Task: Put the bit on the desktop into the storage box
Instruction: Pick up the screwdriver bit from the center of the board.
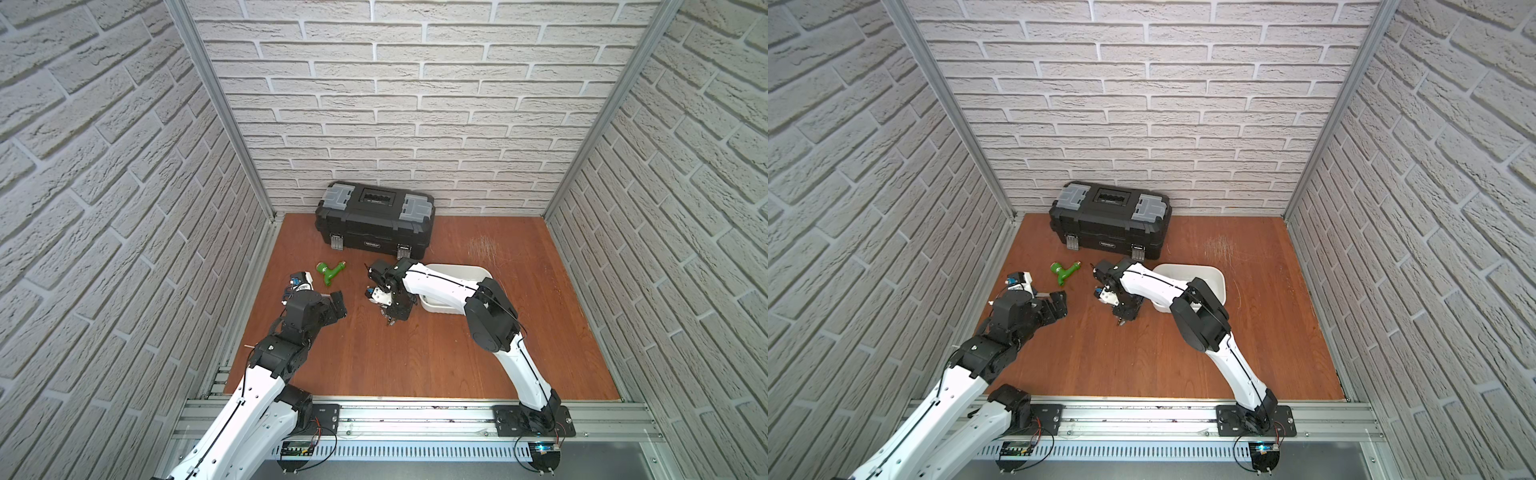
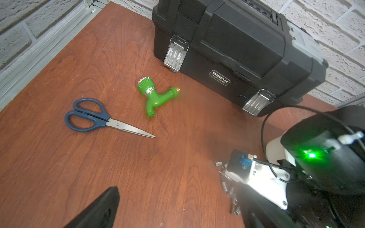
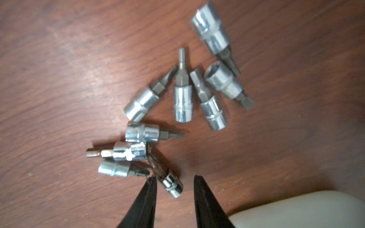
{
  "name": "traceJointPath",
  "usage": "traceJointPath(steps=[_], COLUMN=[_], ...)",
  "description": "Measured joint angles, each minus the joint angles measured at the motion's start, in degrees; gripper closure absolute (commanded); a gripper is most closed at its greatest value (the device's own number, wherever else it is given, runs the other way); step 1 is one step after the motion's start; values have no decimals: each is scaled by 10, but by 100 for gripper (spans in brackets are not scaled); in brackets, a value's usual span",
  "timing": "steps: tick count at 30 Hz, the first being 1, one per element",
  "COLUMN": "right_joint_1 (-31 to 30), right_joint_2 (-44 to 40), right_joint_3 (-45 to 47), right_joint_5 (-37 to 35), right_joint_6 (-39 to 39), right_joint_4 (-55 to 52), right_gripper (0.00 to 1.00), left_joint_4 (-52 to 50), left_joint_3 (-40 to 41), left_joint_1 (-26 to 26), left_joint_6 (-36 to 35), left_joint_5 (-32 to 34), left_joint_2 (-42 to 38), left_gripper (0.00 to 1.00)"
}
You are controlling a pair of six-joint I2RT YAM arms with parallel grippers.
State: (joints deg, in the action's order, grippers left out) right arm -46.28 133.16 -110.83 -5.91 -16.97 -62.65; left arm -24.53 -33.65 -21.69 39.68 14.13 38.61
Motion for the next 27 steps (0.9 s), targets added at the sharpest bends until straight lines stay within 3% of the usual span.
traceJointPath(steps=[16, 27], right_joint_1=[7, 12], right_joint_2=[8, 7], right_joint_3=[-6, -6], right_joint_5=[10, 6], right_joint_6=[2, 13], right_joint_4=[1, 10], right_gripper=[85, 89], left_joint_4=[0, 0], left_joint_3=[0, 0], left_joint_1=[8, 12], left_joint_6=[0, 0], left_joint_5=[-1, -5], left_joint_2=[17, 22], left_gripper=[2, 2])
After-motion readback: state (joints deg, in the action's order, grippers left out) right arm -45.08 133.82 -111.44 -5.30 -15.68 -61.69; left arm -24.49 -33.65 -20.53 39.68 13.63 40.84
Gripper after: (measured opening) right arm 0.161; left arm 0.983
